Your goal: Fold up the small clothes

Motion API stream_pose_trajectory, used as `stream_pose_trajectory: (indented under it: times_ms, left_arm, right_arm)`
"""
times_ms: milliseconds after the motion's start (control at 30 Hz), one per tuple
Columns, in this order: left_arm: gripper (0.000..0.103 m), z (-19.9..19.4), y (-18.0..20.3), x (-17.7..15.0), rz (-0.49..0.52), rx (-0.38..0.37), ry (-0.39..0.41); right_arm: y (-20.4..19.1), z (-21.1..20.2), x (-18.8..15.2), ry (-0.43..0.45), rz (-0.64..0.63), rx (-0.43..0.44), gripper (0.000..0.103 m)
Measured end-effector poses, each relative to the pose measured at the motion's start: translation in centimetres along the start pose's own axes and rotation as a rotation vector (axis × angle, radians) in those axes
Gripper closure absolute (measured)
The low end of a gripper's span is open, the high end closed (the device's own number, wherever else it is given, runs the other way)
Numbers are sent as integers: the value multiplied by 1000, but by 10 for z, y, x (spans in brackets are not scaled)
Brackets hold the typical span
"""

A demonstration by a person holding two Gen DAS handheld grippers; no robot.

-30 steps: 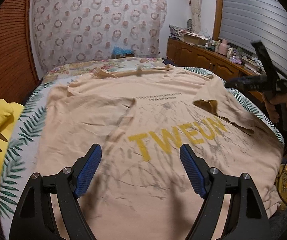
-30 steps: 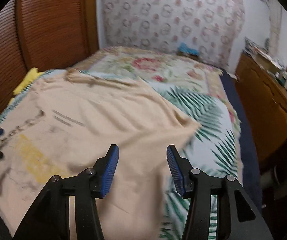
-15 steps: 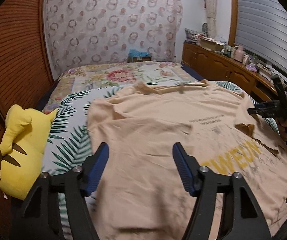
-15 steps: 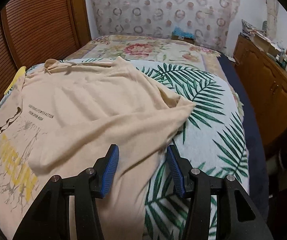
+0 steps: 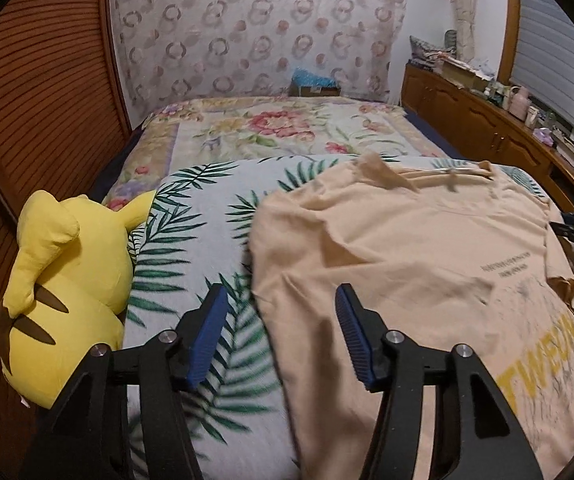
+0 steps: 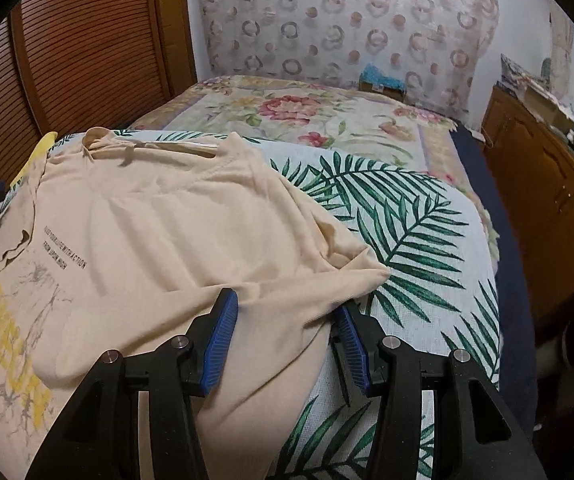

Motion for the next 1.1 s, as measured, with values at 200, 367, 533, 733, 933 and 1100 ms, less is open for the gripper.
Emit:
stream_pose_trajectory:
  times_ms: [200,367,533,733,933,1100]
  left_arm:
    - [48,24,-13,16,-21,-6,-33]
    - [49,41,-15,29,-7,-13,-58]
    - [51,49,-16,33,11,-28,-77]
    - [76,50,-12,38,19,-70,-80]
    - [95,51,-9,43,36,-75,-90]
    - [97,30,-6,44,23,-96,-8]
  right_arm:
    - [0,1,-3,0,0,-3,50]
    - [0,0,-1,11,-3,0,49]
    - [0,0,-1,11,-2,0,49]
    - [0,0,-1,17,-5,-5,49]
    - [7,0,4,21,-2,30,86]
    - [17,-2,9,41,20,58,97]
Point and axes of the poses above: each gripper's, at about its wrist camera, not at the fingertips, and z roughly the way its jaws point, y to its right, x to its top, the point moved 1 cm from there along z, roughly the way its jaws point, and after that the axes turned 6 degrees about -x, right-handed, at the moved point
